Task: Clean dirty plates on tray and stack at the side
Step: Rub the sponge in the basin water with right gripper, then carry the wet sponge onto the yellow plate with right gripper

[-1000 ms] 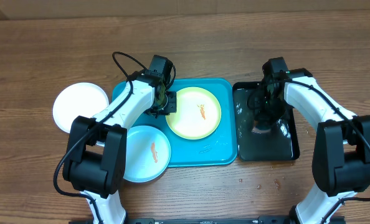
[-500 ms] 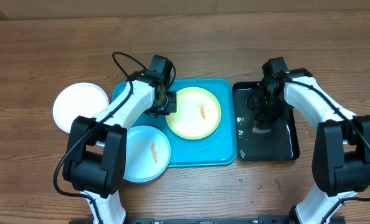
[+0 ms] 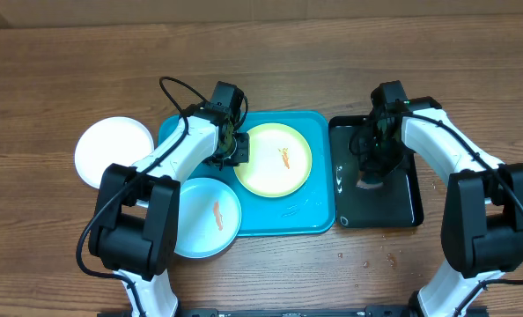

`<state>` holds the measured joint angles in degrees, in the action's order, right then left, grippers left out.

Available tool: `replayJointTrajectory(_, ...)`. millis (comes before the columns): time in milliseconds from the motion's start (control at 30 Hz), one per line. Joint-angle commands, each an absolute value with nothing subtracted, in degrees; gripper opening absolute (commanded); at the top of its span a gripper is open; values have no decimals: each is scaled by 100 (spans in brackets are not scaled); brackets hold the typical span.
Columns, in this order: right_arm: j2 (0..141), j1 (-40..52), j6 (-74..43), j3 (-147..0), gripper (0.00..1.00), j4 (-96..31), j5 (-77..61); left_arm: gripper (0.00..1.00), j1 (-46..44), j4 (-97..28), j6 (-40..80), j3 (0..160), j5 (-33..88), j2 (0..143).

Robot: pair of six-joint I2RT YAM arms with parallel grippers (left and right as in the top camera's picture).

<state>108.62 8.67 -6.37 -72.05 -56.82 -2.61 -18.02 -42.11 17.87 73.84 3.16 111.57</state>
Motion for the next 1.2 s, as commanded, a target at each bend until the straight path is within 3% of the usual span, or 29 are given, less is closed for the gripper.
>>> replayJointTrajectory(0, 10742, 862, -362, -7306, 4, -5603, -266, 4, -1804, -4134, 1800, 7336, 259, 11218)
replayJointTrajectory(867, 10742, 856, -471, -8077, 4, -6534, -255, 4, -1804, -4112, 1800, 7336, 720, 11218)
replayJointTrajectory(1167, 10742, 856, -495, -9030, 4, -7312, -261, 4, -1804, -4187, 1800, 7336, 735, 11218)
